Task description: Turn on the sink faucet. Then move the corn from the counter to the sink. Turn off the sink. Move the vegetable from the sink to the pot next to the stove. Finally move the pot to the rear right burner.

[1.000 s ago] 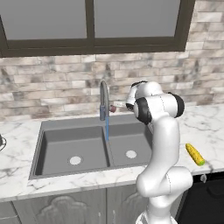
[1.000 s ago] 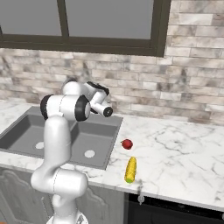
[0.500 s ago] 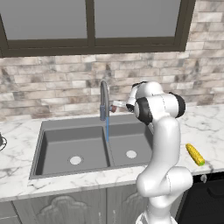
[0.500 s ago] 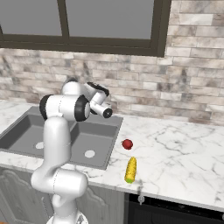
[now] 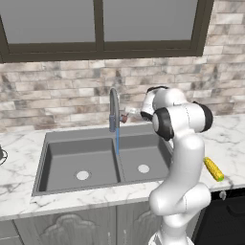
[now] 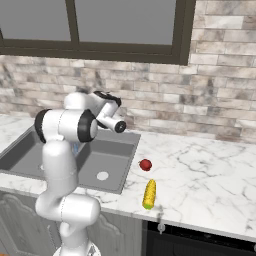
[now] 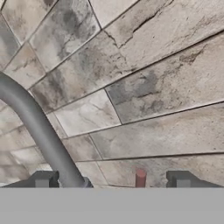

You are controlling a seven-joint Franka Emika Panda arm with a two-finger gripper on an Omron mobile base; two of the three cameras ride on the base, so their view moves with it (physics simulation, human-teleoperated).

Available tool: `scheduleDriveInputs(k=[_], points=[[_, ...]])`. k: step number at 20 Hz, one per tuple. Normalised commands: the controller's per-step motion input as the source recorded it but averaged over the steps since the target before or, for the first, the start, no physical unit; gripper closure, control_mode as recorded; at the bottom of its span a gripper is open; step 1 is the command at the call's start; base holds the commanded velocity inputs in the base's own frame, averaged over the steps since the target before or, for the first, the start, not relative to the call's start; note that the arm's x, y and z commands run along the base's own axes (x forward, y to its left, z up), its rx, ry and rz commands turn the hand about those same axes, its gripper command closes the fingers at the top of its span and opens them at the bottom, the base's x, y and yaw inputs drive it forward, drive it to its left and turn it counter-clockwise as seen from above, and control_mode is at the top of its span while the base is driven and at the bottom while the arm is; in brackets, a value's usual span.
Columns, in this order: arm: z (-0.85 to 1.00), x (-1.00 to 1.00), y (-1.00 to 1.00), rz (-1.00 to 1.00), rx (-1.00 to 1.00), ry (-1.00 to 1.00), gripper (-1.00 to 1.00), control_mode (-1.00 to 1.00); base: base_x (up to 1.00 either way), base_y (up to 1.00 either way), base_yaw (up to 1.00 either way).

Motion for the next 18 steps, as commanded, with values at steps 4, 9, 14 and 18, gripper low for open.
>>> scheduleDriveInputs(k=[4,9,14,18], points=[[0.53,-0.61,-0.02,-0.01,0.0,0.01,-1.0,-1.0,0.0,0.0,0.0],[0.49,-0.9,-0.18,0.0,0.0,0.0,-1.0,-1.0,0.0,0.0,0.0],[0.71,-0.99,-0.25,0.0,0.0,0.02,-1.0,-1.0,0.0,0.0,0.0],[0.91,-0.93,-0.31,-0.03,0.0,0.13,-1.0,-1.0,0.0,0.0,0.0]])
